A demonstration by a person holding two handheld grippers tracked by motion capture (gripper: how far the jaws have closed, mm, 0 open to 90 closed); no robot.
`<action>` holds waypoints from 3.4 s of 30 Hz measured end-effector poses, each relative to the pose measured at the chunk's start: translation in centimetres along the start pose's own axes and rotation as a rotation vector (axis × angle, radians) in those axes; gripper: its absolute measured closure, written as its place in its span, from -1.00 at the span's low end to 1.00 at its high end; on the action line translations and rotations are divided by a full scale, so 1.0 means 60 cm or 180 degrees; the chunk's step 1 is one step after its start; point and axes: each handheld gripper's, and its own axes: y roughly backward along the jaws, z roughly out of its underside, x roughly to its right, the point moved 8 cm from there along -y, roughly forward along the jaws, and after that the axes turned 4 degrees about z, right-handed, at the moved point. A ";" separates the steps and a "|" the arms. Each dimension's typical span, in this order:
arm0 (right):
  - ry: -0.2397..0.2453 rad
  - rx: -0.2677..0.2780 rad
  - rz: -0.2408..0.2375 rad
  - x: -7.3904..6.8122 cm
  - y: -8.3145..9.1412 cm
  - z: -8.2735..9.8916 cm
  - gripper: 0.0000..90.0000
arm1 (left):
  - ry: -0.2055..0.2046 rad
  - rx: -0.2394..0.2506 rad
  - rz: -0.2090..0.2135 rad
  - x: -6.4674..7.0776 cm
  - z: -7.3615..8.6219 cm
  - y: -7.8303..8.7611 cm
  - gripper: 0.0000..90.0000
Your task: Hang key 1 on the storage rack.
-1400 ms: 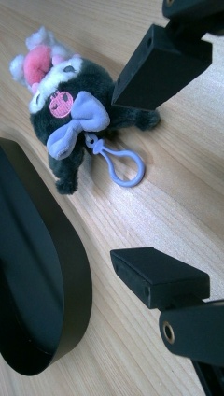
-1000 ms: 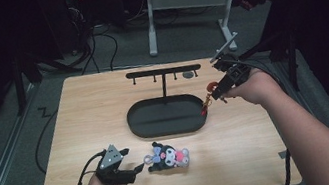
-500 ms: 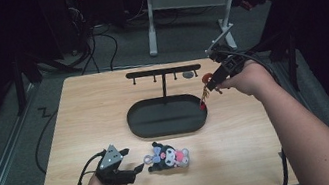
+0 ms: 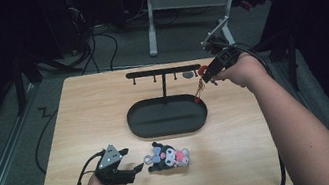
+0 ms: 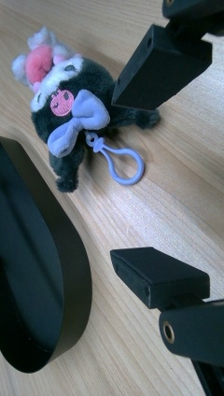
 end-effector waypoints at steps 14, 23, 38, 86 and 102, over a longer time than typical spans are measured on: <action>0.0067 -0.0004 0.0010 -0.010 -0.004 -0.020 0.45 | -0.0014 0.0005 0.0012 0.001 -0.001 0.000 -0.51; 0.0065 0.0020 0.0048 -0.012 -0.015 -0.028 0.45 | -0.0011 0.0007 0.0005 0.001 -0.001 0.001 -0.51; -0.0085 -0.0013 0.0065 0.012 -0.039 0.002 0.45 | -0.0014 0.0005 0.0011 0.002 -0.001 -0.002 -0.51; -0.0296 0.0093 -0.0145 0.020 -0.147 0.056 0.16 | -0.0036 -0.0036 0.0005 0.002 0.002 -0.003 -0.51; 0.0006 0.0656 0.0035 -0.041 -0.152 0.146 -0.10 | 0.0001 -0.0048 0.0080 0.010 -0.001 -0.011 -0.46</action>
